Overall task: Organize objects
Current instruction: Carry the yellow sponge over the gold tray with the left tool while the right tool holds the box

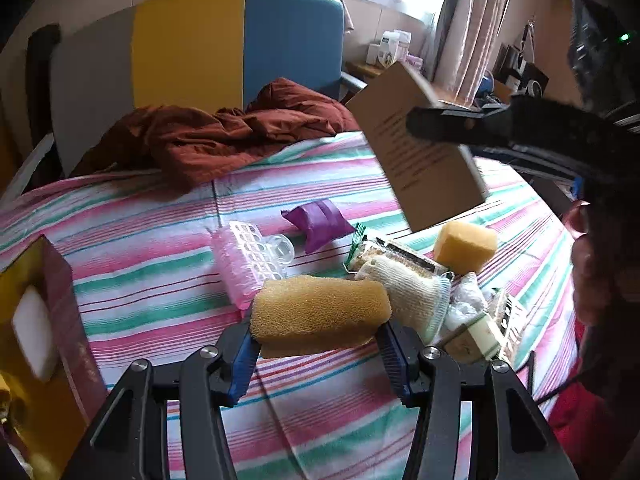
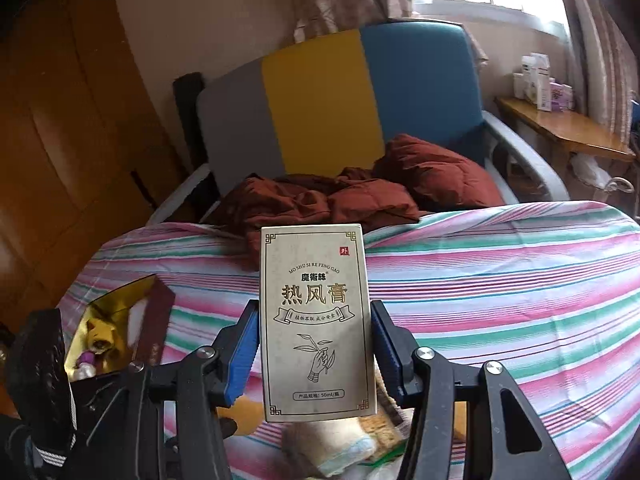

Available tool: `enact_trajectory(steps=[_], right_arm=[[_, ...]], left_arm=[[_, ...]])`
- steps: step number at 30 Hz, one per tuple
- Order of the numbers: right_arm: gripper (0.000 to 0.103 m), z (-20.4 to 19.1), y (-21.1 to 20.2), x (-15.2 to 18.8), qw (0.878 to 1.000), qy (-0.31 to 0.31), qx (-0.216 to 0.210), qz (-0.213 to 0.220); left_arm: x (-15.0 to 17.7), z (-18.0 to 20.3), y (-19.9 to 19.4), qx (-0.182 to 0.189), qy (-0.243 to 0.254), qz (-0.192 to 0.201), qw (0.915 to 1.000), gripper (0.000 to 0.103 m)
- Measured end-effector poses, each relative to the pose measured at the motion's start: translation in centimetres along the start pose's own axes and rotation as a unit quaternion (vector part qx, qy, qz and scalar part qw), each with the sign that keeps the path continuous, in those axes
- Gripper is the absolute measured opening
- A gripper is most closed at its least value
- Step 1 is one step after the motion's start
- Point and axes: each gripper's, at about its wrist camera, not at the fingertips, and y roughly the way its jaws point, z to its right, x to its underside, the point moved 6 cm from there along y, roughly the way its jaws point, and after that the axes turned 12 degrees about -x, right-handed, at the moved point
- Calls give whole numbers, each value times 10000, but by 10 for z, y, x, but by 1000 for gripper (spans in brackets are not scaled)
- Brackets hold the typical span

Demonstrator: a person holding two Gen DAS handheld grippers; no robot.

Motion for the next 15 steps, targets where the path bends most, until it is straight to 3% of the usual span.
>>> enact_trajectory(steps=[15], right_arm=[[53,-36,15,12,9976,-579,-271,-262]], left_arm=[[-9,-52,-39,-312,-316,243,9987,55]])
